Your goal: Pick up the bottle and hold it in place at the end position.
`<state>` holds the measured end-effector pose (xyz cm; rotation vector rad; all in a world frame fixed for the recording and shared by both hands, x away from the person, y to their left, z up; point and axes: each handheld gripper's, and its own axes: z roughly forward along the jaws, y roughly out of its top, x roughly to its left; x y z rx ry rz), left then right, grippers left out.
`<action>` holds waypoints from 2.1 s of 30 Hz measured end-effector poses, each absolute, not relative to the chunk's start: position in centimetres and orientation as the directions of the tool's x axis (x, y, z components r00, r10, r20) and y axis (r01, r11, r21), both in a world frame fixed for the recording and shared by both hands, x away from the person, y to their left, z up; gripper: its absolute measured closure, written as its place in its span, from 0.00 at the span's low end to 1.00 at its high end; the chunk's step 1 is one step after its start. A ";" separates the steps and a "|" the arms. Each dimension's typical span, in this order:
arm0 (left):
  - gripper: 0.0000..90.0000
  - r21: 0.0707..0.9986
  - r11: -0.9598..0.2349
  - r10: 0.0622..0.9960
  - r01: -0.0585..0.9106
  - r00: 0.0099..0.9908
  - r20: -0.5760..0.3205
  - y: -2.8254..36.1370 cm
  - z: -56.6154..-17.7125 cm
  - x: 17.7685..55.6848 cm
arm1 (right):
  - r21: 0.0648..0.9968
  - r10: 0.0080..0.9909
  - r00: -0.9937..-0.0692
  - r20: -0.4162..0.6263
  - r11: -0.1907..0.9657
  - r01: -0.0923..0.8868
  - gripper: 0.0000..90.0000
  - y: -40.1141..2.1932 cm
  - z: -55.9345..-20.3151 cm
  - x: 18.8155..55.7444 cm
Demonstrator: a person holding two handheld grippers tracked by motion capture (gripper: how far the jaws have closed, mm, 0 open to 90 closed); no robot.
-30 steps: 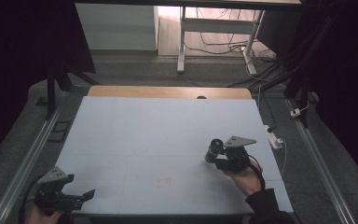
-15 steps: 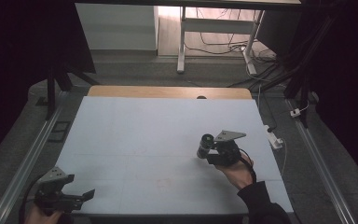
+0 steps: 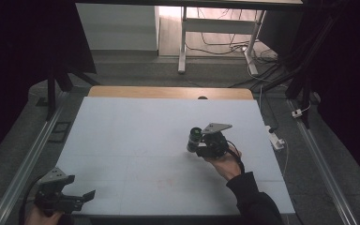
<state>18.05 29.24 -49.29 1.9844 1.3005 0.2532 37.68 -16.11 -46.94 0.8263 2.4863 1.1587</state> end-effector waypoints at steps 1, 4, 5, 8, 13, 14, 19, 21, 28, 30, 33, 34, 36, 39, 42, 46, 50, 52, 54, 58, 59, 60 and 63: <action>0.00 0.670 -0.215 0.856 0.711 0.467 -0.221 29.2 -49.3 18.1 | 0.765 0.599 -0.801 -0.007 0.518 0.382 0.59 -15.8 -46.9 37.8; 0.00 0.671 -0.214 0.855 0.710 0.468 -0.222 29.3 -49.3 18.0 | 0.765 0.588 -0.809 -0.006 0.523 0.376 0.59 -14.9 -46.9 38.3; 0.00 0.671 -0.213 0.855 0.710 0.468 -0.223 29.3 -49.3 18.0 | 0.764 0.584 -0.811 -0.005 0.526 0.374 0.59 -14.6 -46.9 38.4; 0.00 0.672 -0.213 0.855 0.709 0.468 -0.223 29.3 -49.3 18.0 | 0.763 0.576 -0.817 -0.012 0.534 0.365 0.59 -14.0 -46.9 38.7; 0.00 0.672 -0.212 0.855 0.709 0.468 -0.224 29.3 -49.3 18.0 | 0.753 0.557 -0.830 -0.038 0.562 0.343 0.59 -12.2 -46.9 39.5; 0.00 0.672 -0.212 0.855 0.709 0.468 -0.223 29.3 -49.3 18.0 | 0.752 0.555 -0.831 -0.041 0.565 0.340 0.59 -12.0 -47.0 39.6; 0.00 0.672 -0.210 0.855 0.710 0.467 -0.225 29.3 -49.3 18.0 | 0.751 0.552 -0.833 -0.042 0.567 0.338 0.59 -11.1 -47.2 40.4; 0.00 0.673 -0.210 0.855 0.710 0.467 -0.225 29.3 -49.3 18.0 | 0.753 0.551 -0.833 -0.040 0.565 0.337 0.59 -10.8 -47.3 40.6; 0.00 0.672 -0.211 0.854 0.709 0.469 -0.226 29.4 -49.3 18.0 | 0.752 0.551 -0.833 -0.046 0.568 0.334 0.59 -9.7 -47.6 41.8; 0.00 0.673 -0.211 0.853 0.709 0.470 -0.228 29.4 -49.3 18.0 | 0.748 0.550 -0.834 -0.048 0.573 0.335 0.59 -9.4 -47.9 42.1; 0.00 0.673 -0.212 0.852 0.708 0.472 -0.228 29.4 -49.3 18.0 | 0.741 0.547 -0.836 -0.049 0.581 0.337 0.59 -8.9 -48.2 42.4; 0.00 0.674 -0.213 0.852 0.708 0.472 -0.227 29.4 -49.3 18.0 | 0.738 0.544 -0.837 -0.050 0.585 0.336 0.59 -8.7 -48.4 42.4; 0.00 0.674 -0.213 0.852 0.708 0.472 -0.227 29.4 -49.3 18.0 | 0.733 0.541 -0.839 -0.053 0.592 0.335 0.59 -8.4 -48.7 42.5; 0.00 0.674 -0.215 0.851 0.707 0.474 -0.226 29.3 -49.3 18.0 | 0.724 0.540 -0.840 -0.052 0.600 0.340 0.59 -8.2 -49.2 42.6; 0.00 0.674 -0.214 0.851 0.707 0.474 -0.227 29.3 -49.3 18.0 | 0.720 0.540 -0.840 -0.055 0.605 0.342 0.59 -8.2 -49.4 42.6; 0.00 0.674 -0.216 0.850 0.707 0.475 -0.227 29.3 -49.3 18.0 | 0.714 0.545 -0.837 -0.052 0.606 0.350 0.59 -8.3 -49.9 42.7; 0.00 0.673 -0.216 0.850 0.707 0.475 -0.227 29.3 -49.3 18.0 | 0.711 0.546 -0.836 -0.049 0.607 0.354 0.59 -8.3 -50.2 42.8; 0.00 0.673 -0.216 0.850 0.707 0.476 -0.227 29.3 -49.3 18.0 | 0.710 0.544 -0.838 -0.051 0.610 0.352 0.59 -8.3 -50.3 42.8; 0.00 0.674 -0.216 0.850 0.707 0.475 -0.226 29.3 -49.3 18.0 | 0.711 0.543 -0.838 -0.049 0.608 0.352 0.59 -8.4 -50.3 42.8; 0.00 0.671 -0.216 0.849 0.709 0.475 -0.230 29.3 -49.3 18.1 | 0.716 0.545 -0.837 -0.047 0.603 0.352 0.59 -8.4 -50.4 42.7; 0.00 0.671 -0.216 0.849 0.710 0.476 -0.230 29.3 -49.3 18.1 | 0.717 0.544 -0.838 -0.049 0.603 0.349 0.59 -8.5 -50.4 42.7; 0.00 0.670 -0.215 0.849 0.711 0.475 -0.232 29.3 -49.3 18.1 | 0.718 0.544 -0.838 -0.049 0.602 0.349 0.59 -8.5 -50.5 42.7; 0.00 0.671 -0.220 0.850 0.708 0.477 -0.225 29.2 -49.3 18.1 | 0.719 0.544 -0.838 -0.047 0.601 0.350 0.59 -8.5 -50.5 42.7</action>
